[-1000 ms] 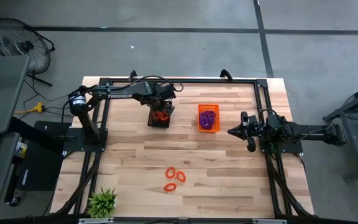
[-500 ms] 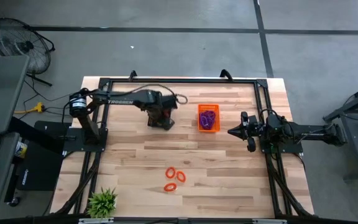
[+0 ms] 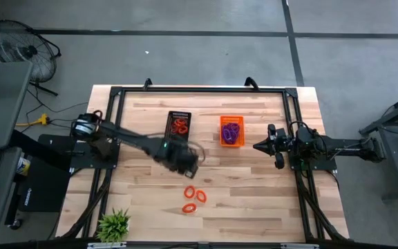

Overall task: Sort spring keychains into baskets
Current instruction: Put the orange spring keychain into the black basket

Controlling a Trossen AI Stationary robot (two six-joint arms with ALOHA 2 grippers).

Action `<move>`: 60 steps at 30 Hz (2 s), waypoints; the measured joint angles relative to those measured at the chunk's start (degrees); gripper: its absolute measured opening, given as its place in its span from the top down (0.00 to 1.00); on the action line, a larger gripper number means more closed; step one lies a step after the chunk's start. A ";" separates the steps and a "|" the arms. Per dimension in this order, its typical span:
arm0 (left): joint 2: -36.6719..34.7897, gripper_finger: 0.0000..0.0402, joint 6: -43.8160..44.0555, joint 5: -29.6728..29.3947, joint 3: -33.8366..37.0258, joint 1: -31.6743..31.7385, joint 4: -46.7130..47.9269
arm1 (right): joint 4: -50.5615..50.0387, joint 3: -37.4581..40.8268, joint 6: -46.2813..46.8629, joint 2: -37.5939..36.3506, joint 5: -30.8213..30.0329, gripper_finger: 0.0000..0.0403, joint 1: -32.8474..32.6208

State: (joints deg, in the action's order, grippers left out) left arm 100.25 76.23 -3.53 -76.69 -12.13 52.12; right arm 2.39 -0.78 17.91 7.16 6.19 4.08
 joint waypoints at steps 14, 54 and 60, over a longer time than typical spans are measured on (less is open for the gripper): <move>5.67 0.74 18.68 -0.44 0.01 -11.14 -11.12 | 0.03 0.00 -0.02 0.00 0.00 0.97 0.01; 17.84 0.87 8.02 0.18 -2.76 -11.18 -9.15 | 0.02 0.00 0.00 1.46 0.00 0.97 0.02; 17.81 0.98 8.00 -0.04 -2.64 -11.16 -9.73 | 0.02 0.00 0.00 1.46 0.00 0.97 0.02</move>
State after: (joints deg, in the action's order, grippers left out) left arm 118.06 84.23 -3.57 -79.33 -23.29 42.39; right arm 2.42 -0.78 17.91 8.62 6.20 4.10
